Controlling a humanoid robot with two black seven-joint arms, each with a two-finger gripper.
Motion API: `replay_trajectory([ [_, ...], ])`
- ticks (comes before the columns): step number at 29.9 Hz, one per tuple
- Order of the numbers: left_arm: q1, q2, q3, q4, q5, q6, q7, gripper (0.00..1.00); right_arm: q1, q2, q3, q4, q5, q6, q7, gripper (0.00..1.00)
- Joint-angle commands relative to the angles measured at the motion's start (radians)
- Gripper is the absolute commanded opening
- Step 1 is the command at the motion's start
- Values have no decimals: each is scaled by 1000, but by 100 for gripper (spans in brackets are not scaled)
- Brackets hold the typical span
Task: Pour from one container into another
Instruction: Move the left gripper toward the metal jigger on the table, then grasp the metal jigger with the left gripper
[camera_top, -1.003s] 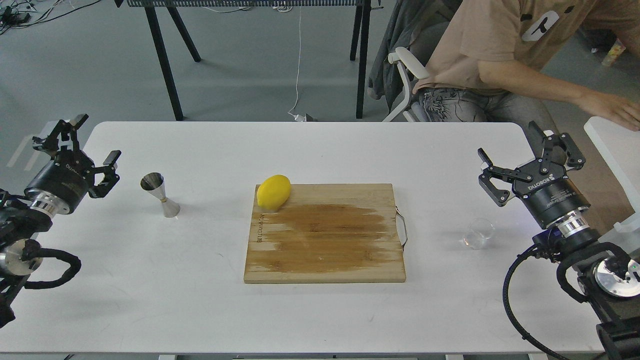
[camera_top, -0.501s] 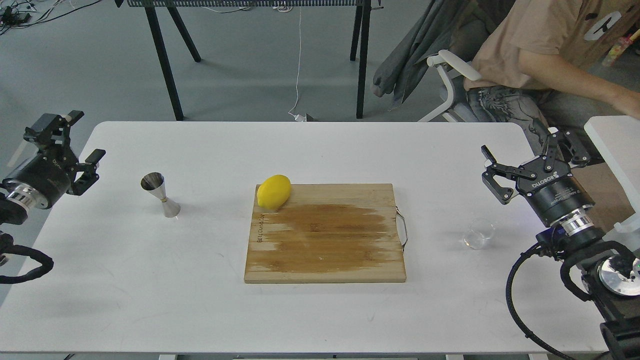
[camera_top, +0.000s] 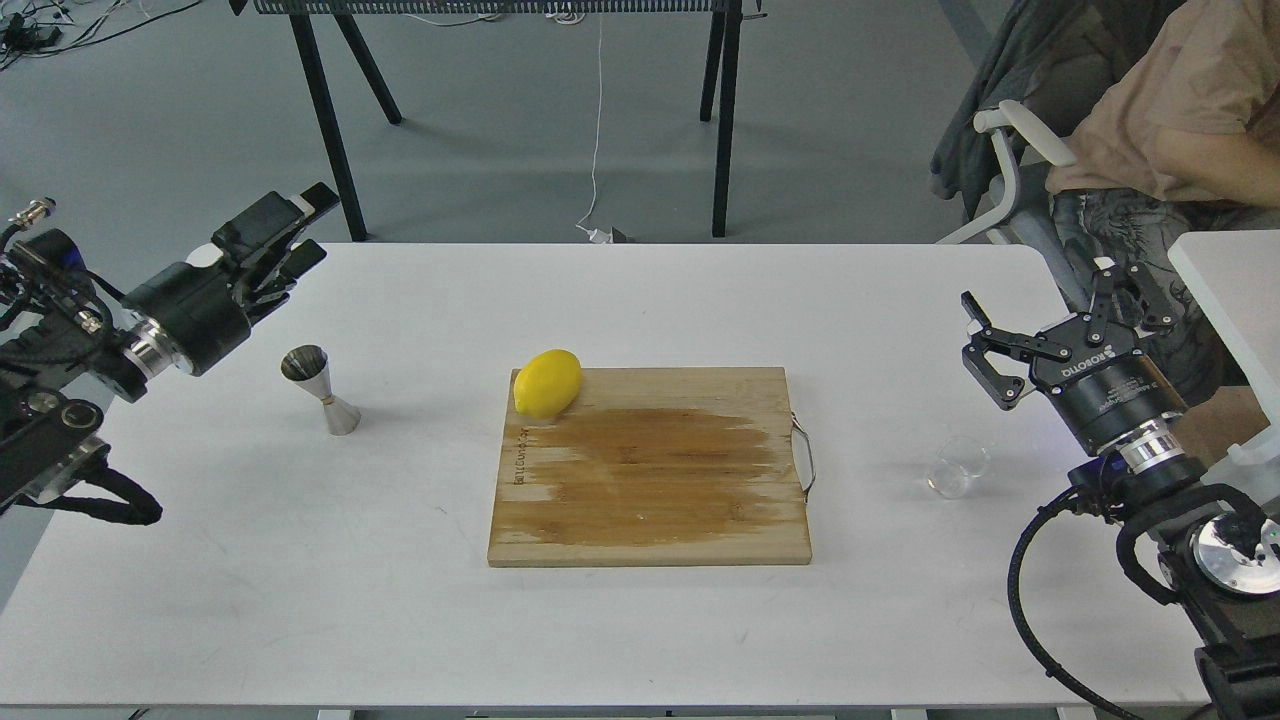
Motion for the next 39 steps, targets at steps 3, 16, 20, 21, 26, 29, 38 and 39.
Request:
replay_trajectory([
  [3, 123, -9, -7, -21, 313, 421, 0, 100, -1, 0, 2, -3, 0, 0, 0, 99],
  [16, 382, -44, -175, 67, 689, 421, 0, 100, -7, 0, 2, -4, -2, 0, 0, 99],
  [20, 388, -88, -171, 161, 732, 421, 0, 100, -10, 0, 0, -1, 0, 0, 2, 99],
  [21, 388, -102, -169, 182, 735, 421, 0, 100, -10, 0, 0, -1, 0, 0, 2, 99],
  [26, 376, -162, -163, 276, 735, 421, 0, 100, -10, 0, 5, -1, 0, 0, 2, 99],
  [29, 367, -193, -162, 311, 736, 421, 0, 100, -10, 0, 5, -1, 0, 0, 2, 99],
  [38, 293, -254, -111, 411, 732, 421, 0, 100, -12, 0, 5, -1, 0, 0, 2, 99],
  [39, 287, -262, -106, 417, 732, 421, 0, 100, -12, 0, 5, -1, 0, 0, 2, 99],
])
